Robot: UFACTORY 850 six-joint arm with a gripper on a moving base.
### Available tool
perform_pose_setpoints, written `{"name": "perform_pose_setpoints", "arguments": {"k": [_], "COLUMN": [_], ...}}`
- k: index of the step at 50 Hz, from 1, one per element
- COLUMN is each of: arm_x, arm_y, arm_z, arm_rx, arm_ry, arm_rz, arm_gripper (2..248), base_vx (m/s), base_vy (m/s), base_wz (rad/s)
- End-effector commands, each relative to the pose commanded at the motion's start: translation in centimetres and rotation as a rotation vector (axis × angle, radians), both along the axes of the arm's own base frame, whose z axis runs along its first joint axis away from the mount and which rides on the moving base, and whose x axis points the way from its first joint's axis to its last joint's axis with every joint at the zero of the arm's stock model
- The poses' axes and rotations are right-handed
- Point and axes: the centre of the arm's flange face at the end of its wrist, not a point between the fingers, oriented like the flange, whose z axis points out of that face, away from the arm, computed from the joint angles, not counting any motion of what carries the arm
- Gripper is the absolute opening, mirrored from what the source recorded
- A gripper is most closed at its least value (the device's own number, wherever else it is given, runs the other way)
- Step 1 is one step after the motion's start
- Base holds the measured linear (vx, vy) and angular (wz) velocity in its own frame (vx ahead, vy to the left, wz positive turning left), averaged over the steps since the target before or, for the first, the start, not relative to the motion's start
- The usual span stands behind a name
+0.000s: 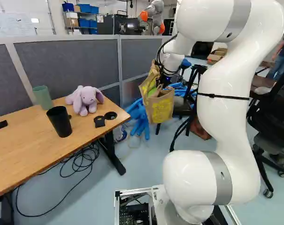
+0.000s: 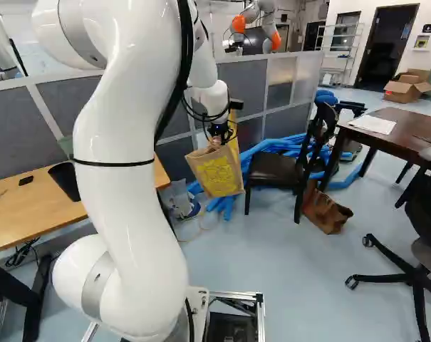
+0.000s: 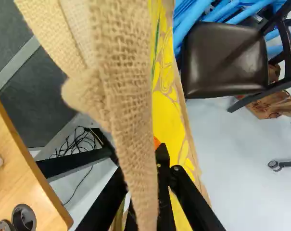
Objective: Pick up the bag on the ground and place it on the table
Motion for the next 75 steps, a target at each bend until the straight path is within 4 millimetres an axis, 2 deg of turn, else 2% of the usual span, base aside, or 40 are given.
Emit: {"name": "perform_pose_setpoints", "arguments": {"k": [75], "arm_x": [-1.8], "arm_y": [0.9], "arm_z": [9.1], "arm_rx": [0.059], "arm_ry": [-0.005], "arm_rz": [0.068], "arm_gripper": [21], "base_vx": [0.0], "base_vy": [0.0], "base_wz": [0.0]}}
